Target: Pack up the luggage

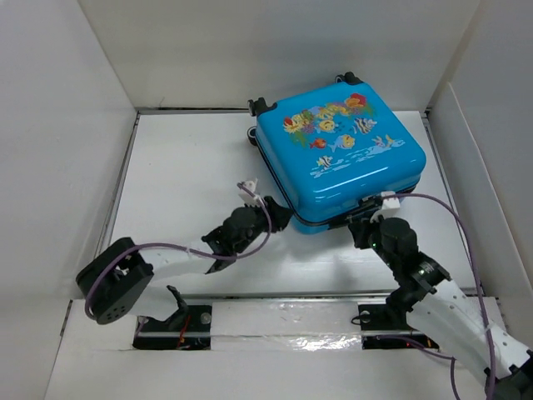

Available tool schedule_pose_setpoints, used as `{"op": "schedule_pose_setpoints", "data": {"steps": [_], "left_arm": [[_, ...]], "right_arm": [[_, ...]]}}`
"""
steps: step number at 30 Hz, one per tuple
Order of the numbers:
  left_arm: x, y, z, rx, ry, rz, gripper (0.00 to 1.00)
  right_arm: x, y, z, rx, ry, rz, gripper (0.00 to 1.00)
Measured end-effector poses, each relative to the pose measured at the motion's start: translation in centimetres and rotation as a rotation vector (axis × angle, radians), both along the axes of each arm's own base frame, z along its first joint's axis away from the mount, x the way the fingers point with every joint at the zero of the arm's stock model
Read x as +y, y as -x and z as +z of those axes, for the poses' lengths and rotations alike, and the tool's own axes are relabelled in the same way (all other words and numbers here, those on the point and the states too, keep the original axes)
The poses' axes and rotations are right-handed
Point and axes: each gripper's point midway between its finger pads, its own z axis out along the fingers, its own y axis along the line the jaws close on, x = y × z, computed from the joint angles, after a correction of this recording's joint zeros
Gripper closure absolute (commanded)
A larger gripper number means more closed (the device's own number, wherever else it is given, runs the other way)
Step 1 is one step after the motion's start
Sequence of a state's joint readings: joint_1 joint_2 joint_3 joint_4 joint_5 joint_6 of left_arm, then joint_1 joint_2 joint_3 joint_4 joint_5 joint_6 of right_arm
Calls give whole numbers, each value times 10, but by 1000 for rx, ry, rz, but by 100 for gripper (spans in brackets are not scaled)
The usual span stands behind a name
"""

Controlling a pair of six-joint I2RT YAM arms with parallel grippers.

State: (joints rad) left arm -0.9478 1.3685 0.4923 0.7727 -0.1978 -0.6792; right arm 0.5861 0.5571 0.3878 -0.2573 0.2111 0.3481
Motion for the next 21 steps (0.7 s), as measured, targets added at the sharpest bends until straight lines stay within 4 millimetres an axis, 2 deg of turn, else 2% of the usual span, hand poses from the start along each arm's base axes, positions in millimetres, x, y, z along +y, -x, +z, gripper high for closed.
{"op": "schedule_pose_setpoints", "data": {"steps": [1,2,4,5,8,11,15,17,19,21], "left_arm": [[7,-9,13,-19,31,28,61],[15,-21,28,-40,65,64,49],[35,-47,57,-77,121,142,40],[45,-61,71,-96,143,180,29],[68,-95,108,-141,195,259,8],[86,-131,137,-163,232,307,2],[103,-208,158,-147,249,337,1],[106,-253,157,-121,234,350,1],[101,-289,151,-85,213,351,1],[91,-316,140,-52,199,338,1]], "right_arm": [[-5,0,6,-25,-19,-19,100],[-9,1,11,-42,-36,-36,100],[-14,2,16,-63,-51,-57,100],[-14,1,18,-70,-54,-60,100],[-7,-1,8,-26,-34,-27,100],[3,-1,0,11,-18,15,100],[4,6,8,-22,-23,28,100],[1,9,13,-40,-29,28,100],[1,11,12,-35,-25,34,100],[2,12,10,-28,-20,46,100]]}}
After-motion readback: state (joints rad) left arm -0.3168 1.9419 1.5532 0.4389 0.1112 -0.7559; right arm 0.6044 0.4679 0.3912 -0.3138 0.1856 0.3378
